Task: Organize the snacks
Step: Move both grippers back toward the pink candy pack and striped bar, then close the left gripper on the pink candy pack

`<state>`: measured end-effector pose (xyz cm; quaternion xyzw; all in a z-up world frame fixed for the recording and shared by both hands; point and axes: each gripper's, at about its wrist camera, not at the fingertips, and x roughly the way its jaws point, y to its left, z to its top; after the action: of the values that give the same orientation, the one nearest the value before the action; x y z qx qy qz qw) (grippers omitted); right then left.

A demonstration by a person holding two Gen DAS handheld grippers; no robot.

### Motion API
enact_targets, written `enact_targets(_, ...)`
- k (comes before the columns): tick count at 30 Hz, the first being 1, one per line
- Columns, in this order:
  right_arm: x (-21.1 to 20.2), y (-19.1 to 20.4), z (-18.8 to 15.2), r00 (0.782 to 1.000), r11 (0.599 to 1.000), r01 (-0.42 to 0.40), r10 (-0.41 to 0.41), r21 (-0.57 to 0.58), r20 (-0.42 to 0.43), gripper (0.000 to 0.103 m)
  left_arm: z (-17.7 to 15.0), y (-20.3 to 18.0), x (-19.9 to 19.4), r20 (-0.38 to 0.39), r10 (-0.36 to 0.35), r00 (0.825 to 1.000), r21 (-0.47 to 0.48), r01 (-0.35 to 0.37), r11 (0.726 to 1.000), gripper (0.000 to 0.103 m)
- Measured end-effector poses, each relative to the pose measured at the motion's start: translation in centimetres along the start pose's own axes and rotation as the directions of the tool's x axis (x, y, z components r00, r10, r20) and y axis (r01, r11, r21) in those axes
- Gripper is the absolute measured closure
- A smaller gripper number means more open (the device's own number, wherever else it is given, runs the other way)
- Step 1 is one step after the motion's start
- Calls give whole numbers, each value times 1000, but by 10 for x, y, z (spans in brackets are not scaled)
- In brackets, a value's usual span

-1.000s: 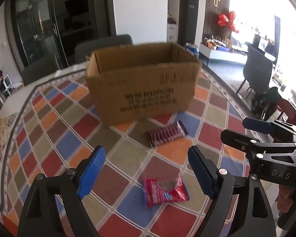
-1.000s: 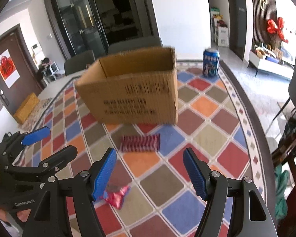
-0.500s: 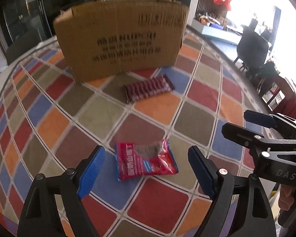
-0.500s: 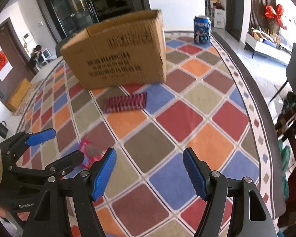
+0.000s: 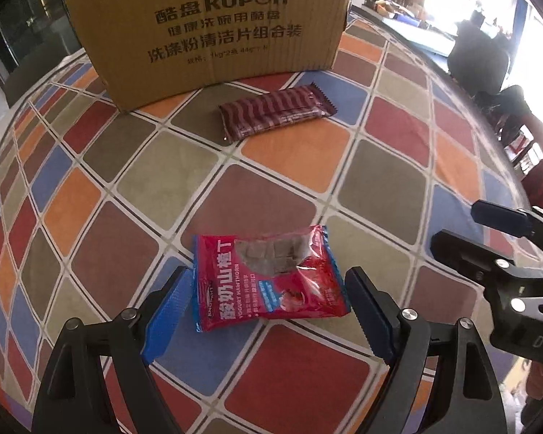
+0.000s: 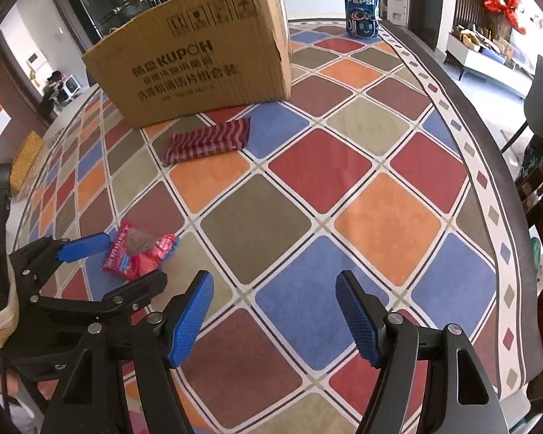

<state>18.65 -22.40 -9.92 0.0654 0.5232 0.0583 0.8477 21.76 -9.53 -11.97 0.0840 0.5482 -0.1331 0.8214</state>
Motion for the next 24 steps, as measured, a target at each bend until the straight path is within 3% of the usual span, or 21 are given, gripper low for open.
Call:
enact_targets(7, 6, -1, 0, 1000, 1000, 5, -5, 5, -20, 32, -4, 0, 5, 13, 4, 1000, -3, -4, 1000, 17)
enact_targets(17, 9, 4, 0, 999, 1000, -4, 4, -3, -33, 32, -11, 9, -6, 84, -54, 995, -45, 58, 997, 48)
enact_targets(24, 12, 11, 1, 999, 1000, -17, 16, -18, -46, 32, -12, 20, -9, 108, -114, 988, -83, 124, 989, 51)
